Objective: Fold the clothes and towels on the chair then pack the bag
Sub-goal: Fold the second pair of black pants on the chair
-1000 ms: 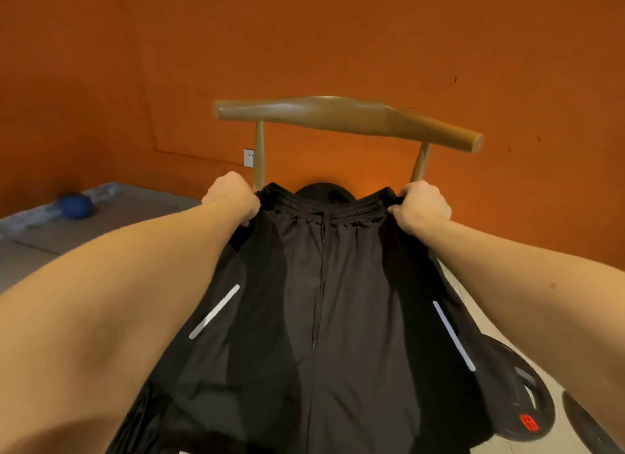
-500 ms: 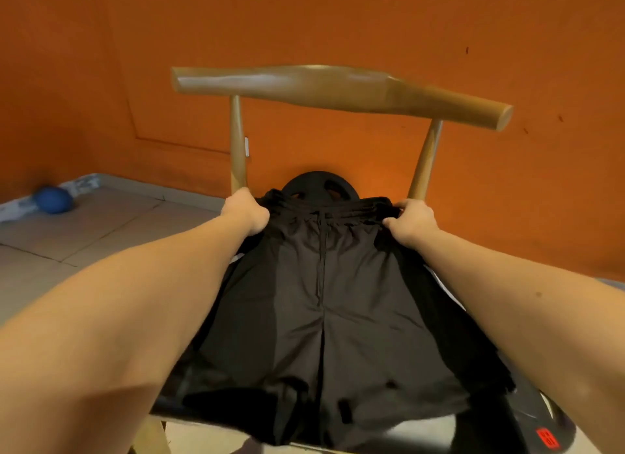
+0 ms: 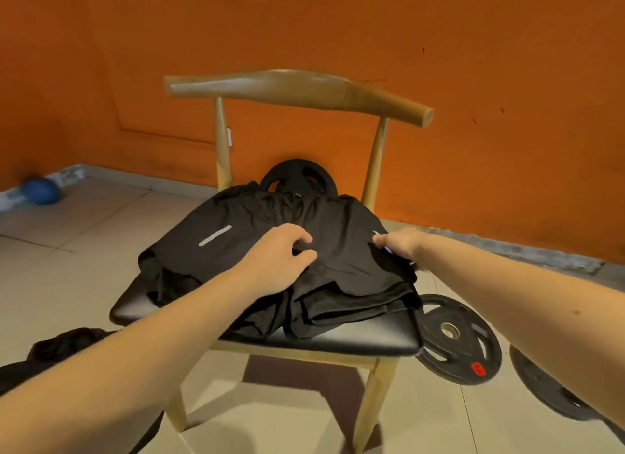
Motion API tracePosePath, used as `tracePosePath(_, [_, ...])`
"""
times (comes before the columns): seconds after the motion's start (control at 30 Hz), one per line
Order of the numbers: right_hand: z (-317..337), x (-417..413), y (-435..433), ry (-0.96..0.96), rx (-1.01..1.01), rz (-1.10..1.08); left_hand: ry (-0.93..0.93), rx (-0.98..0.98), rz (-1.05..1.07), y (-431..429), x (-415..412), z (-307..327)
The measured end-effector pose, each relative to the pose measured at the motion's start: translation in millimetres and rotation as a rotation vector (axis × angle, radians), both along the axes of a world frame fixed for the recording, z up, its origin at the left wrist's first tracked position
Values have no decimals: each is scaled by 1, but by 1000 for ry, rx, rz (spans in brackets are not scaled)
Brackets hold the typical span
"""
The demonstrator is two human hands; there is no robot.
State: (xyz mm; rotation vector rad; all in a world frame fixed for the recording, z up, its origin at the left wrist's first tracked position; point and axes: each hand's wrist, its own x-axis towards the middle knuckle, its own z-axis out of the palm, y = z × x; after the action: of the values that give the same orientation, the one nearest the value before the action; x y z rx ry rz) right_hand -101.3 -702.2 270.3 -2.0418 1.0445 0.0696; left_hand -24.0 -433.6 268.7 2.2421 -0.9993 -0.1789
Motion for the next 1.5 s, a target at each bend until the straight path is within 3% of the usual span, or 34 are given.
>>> tracePosePath(0.1, [-5, -29, 7, 60, 63, -18, -89, 94, -109, 6, -53, -3])
tracePosePath(0.2, [-8, -50, 14, 126, 113, -52, -243, 308, -127, 4, -80, -22])
tracePosePath(0.33, [-6, -63, 27, 113, 54, -78, -431, 495, -117, 4, -90, -49])
tracePosePath(0.47, [7, -66, 33, -34, 30, -96, -507, 502, -52, -9, -92, -44])
tracePosePath(0.6, [28, -62, 33, -186, 184, -103, -542, 389, 24, -35, -100, -29])
tracePosePath(0.73, [44, -55, 28, -342, 575, -138, -457, 311, 94, -69, -110, -16])
tracePosePath(0.87, [41, -56, 19, -341, 719, -118, -395, 161, 199, -93, -110, -13])
tracePosePath(1.07, [32, -54, -4, -92, 561, -5, -310, 128, 187, -100, -99, -7])
tracePosePath(1.17, [32, -40, -9, -201, 487, -67, -225, 77, 216, -98, -98, -5])
tracePosePath(1.23, [34, -29, -9, -270, 572, -96, -186, 45, 225, -98, -98, -4])
tracePosePath(1.4, [32, -12, -7, -44, 589, -11, -109, 4, 250, -99, -97, 0])
tracePosePath(1.5, [33, -5, -1, -125, 556, -23, -35, -33, 256, -94, -95, 3])
